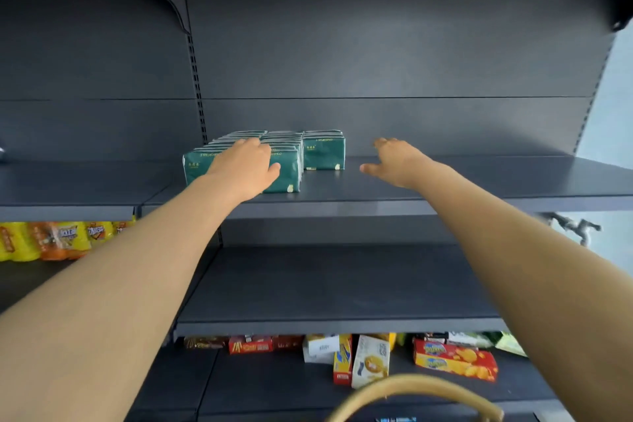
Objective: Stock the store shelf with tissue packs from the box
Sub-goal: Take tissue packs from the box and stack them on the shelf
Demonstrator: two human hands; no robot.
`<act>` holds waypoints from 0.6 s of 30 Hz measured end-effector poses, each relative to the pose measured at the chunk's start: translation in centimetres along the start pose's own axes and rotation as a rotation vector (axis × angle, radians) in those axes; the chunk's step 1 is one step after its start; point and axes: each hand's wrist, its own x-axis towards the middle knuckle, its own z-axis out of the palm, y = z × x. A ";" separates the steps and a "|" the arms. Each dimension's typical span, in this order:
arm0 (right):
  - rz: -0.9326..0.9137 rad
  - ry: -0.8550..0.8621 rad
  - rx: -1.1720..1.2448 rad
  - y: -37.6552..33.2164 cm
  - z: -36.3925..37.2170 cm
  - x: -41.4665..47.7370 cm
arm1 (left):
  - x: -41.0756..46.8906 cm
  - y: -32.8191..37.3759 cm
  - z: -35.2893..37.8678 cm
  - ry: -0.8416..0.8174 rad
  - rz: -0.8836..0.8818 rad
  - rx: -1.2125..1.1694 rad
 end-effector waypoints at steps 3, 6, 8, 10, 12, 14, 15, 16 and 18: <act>0.016 -0.006 -0.012 -0.1 -0.6 -4.8 | -3.5 0.8 -1.3 -0.077 0.031 0.001; 0.036 -0.036 -0.023 0.1 -0.6 -9.3 | -6.8 1.9 -2.2 -0.127 0.066 -0.005; 0.040 -0.062 -0.048 0.5 -0.2 -12.2 | -9.1 2.8 -2.5 -0.164 0.081 -0.001; 0.039 -0.085 -0.069 1.0 0.4 -15.0 | -11.2 3.7 -2.6 -0.197 0.082 -0.007; 0.039 -0.121 -0.073 1.6 1.2 -17.5 | -13.3 4.8 -2.4 -0.234 0.082 -0.026; 0.036 -0.159 -0.090 2.5 2.3 -19.9 | -15.3 6.1 -1.8 -0.275 0.101 -0.040; 0.036 -0.178 -0.096 3.1 3.1 -21.0 | -16.3 6.8 -1.4 -0.289 0.112 -0.047; 0.042 -0.196 -0.096 3.6 3.8 -22.1 | -17.2 7.6 -1.0 -0.298 0.120 -0.058; 0.061 -0.244 -0.080 4.8 5.7 -24.0 | -19.2 9.3 0.1 -0.315 0.122 -0.091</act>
